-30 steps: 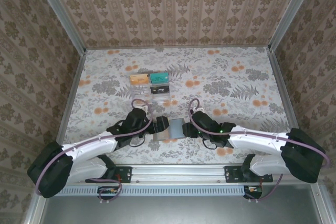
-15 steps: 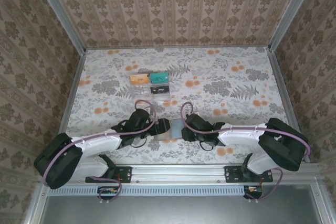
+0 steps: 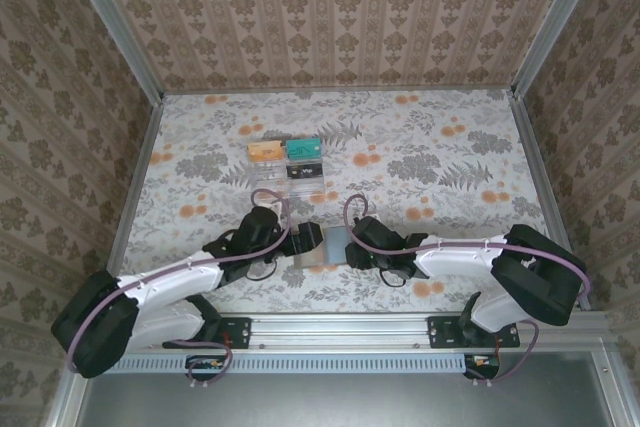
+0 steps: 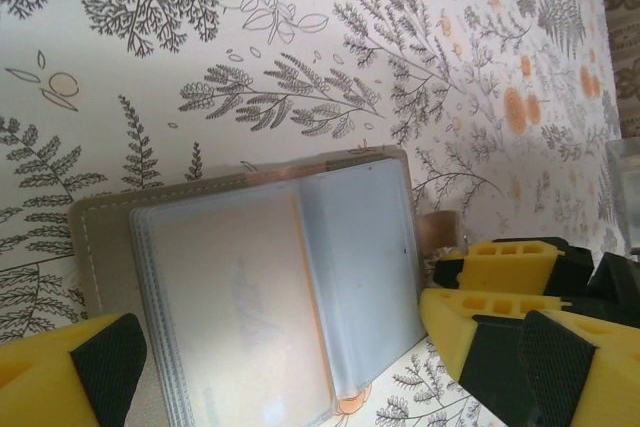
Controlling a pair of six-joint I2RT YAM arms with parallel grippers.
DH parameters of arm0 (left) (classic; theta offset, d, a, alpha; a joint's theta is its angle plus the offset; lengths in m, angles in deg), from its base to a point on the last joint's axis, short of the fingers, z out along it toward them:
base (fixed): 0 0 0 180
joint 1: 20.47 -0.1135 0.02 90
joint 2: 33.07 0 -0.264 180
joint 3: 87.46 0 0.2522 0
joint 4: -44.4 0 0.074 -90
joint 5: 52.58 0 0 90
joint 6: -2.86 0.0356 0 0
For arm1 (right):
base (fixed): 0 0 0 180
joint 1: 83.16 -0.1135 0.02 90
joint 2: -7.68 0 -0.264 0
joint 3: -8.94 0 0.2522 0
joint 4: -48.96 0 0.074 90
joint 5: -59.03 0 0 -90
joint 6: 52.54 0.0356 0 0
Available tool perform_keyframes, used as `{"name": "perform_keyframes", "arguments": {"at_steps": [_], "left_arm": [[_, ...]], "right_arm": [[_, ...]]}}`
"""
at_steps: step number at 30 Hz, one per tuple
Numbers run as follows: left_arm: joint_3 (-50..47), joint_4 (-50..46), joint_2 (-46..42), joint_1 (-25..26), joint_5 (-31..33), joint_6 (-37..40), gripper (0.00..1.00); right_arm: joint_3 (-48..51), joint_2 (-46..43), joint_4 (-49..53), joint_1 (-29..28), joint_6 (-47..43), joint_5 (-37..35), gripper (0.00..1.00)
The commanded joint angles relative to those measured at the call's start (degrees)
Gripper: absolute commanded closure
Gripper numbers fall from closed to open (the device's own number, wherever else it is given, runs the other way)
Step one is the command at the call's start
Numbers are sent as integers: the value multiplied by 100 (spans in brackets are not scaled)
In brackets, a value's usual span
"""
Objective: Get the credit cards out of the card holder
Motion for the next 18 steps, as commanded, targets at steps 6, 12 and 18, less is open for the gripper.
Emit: {"name": "perform_keyframes", "arguments": {"at_steps": [6, 12, 18], "left_arm": [[-91, 336, 302, 34, -198, -5, 1], [-55, 481, 491, 52, -281, -19, 2], [-57, 594, 638, 69, -332, -35, 2]], "right_arm": [[-62, 248, -142, -63, 115, 165, 61], [-62, 251, -142, -67, 124, 156, 61], [-61, 288, -173, -76, 135, 171, 61]]}}
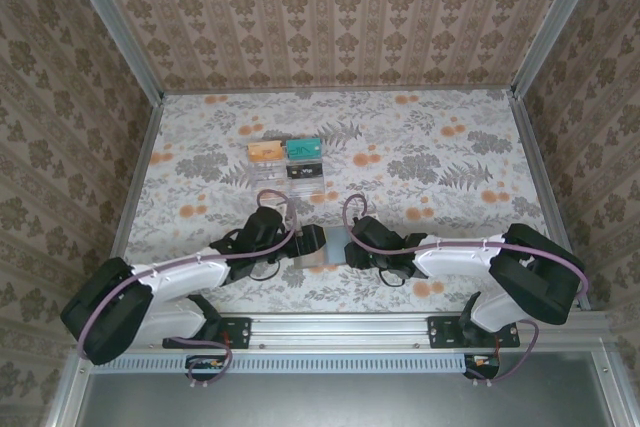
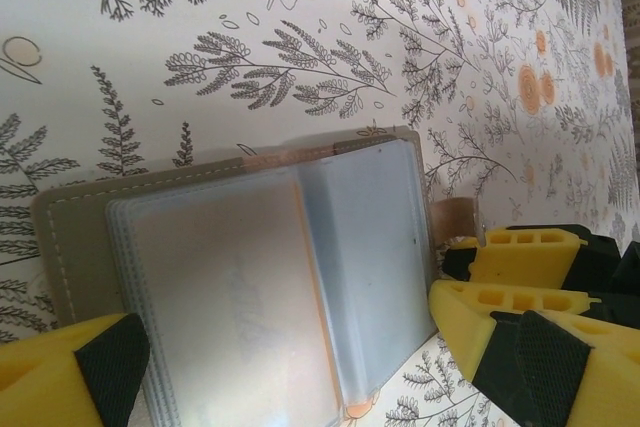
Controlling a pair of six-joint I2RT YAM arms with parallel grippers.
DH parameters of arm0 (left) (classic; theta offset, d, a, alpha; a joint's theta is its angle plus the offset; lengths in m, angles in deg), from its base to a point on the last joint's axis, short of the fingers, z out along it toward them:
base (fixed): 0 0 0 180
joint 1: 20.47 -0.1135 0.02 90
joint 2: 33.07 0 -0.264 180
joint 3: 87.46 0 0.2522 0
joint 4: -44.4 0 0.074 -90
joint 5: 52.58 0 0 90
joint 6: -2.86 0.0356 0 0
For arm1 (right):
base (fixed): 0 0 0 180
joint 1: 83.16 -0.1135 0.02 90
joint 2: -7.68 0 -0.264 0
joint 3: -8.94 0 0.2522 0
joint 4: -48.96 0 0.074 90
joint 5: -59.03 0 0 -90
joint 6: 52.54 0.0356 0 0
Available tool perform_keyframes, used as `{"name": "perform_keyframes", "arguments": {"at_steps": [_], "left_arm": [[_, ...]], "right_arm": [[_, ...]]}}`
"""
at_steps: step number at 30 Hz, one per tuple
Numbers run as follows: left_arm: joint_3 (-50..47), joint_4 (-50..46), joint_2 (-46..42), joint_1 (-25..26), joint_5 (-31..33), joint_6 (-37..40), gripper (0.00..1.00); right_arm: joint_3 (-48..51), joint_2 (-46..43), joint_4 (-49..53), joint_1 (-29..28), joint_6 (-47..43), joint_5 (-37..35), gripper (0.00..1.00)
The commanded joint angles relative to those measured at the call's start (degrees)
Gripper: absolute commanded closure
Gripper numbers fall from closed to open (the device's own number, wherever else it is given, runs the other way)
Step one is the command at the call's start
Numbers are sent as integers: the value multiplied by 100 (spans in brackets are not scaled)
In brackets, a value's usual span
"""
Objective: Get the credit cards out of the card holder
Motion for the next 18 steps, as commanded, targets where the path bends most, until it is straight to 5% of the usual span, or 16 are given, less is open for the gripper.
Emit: {"name": "perform_keyframes", "arguments": {"at_steps": [1, 18], "left_arm": [[-19, 164, 99, 50, -97, -35, 2], [165, 549, 756, 223, -260, -96, 1]], "right_arm": [[-47, 249, -126, -66, 133, 178, 61], [-108, 395, -151, -80, 144, 247, 61]]}}
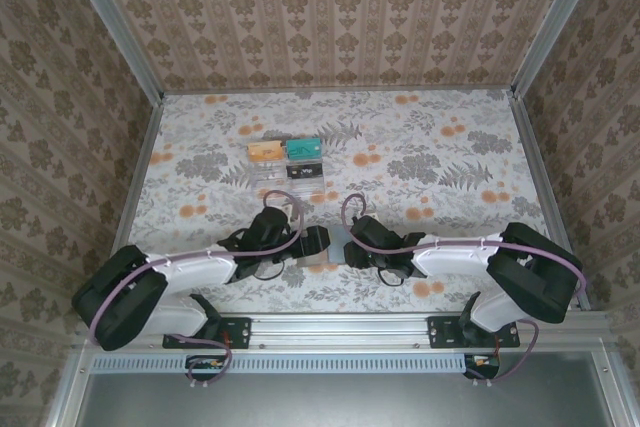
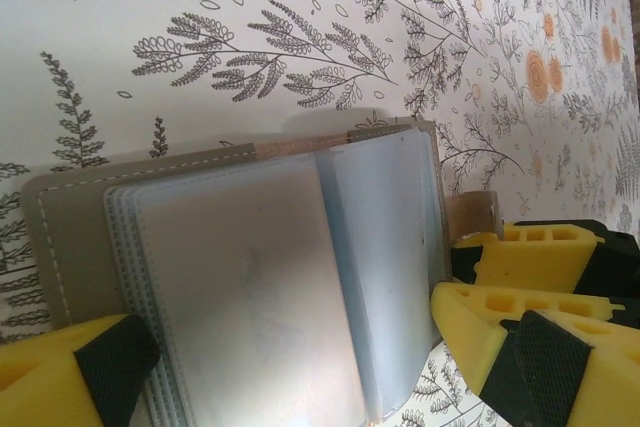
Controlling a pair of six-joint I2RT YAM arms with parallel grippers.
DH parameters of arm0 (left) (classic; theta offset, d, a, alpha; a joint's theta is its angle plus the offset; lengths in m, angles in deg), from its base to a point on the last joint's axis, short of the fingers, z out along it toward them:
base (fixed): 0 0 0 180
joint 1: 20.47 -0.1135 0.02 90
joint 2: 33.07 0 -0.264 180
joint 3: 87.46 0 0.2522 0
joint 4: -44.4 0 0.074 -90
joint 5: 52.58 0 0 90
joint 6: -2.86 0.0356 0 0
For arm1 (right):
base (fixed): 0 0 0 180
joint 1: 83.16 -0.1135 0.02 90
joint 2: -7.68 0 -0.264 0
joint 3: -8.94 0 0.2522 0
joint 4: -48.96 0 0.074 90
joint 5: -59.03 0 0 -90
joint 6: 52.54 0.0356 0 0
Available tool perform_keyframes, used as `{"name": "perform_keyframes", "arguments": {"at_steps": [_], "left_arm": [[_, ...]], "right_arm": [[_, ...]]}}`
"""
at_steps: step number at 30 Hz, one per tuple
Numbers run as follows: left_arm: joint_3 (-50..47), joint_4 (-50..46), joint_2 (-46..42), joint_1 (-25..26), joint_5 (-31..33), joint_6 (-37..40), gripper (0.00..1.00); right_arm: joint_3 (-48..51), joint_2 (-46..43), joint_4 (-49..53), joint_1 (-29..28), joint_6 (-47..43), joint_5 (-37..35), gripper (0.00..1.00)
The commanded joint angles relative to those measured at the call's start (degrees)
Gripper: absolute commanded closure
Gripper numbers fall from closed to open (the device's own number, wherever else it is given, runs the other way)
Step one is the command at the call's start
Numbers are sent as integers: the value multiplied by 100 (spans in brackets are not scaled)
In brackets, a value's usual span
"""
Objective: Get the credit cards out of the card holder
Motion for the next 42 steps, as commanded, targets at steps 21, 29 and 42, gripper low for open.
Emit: {"name": "perform_keyframes", "arguments": {"at_steps": [21, 29, 42], "left_arm": [[227, 54, -126, 264, -219, 54, 0], [220, -159, -283, 278, -130, 131, 0], [216, -275, -204, 270, -26, 143, 0]], "right_arm": [[-37, 338, -127, -86, 180, 225, 60], [-27, 348, -150, -87, 196, 240, 60], [166, -767, 519, -63, 283, -634, 51]]}}
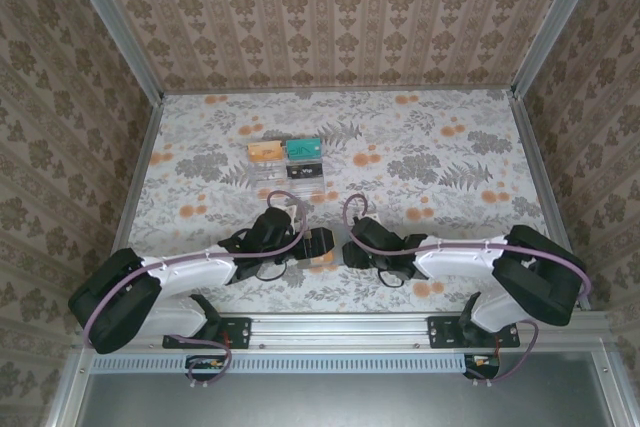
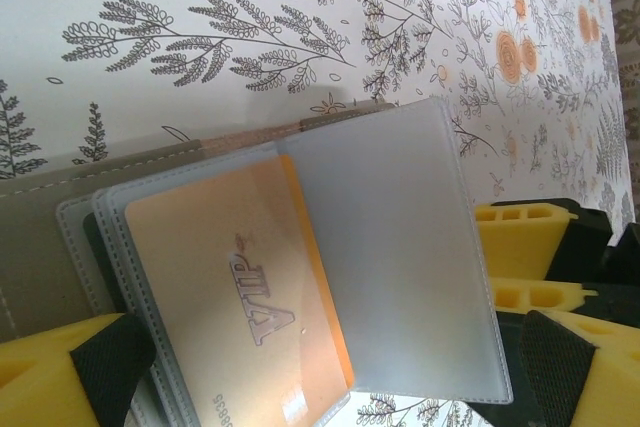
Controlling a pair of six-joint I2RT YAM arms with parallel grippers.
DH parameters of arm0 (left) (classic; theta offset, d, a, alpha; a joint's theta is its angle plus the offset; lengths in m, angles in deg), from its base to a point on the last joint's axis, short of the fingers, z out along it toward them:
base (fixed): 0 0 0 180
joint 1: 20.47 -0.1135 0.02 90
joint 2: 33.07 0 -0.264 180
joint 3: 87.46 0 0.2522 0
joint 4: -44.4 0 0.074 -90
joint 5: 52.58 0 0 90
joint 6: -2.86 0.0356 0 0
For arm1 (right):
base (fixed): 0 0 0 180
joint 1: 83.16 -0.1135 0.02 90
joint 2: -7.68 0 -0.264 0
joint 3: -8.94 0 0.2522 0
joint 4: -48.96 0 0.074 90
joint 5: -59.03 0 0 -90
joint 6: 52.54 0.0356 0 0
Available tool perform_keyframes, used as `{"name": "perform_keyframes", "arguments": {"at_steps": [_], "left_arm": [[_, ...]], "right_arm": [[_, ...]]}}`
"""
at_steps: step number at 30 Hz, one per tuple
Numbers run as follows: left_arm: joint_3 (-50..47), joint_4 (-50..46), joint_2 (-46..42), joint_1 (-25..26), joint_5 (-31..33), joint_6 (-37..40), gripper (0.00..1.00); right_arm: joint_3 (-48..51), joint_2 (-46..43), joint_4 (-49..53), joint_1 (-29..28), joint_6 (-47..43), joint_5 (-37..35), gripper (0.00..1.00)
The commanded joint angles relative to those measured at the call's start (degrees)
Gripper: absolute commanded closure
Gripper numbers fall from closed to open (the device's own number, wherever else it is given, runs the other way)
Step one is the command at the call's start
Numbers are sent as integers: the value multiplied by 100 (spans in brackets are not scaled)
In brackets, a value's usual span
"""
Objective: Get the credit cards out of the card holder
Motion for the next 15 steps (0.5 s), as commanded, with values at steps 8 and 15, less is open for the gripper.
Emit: {"name": "perform_keyframes", "arguments": {"at_steps": [8, 15], "left_arm": [[109, -24, 39, 34, -49, 128, 0], [-58, -389, -403, -192, 197, 48, 3]], "right_arm": [[103, -1478, 758, 34, -112, -556, 50], [-102, -1282, 376, 38, -255, 194, 61]]}}
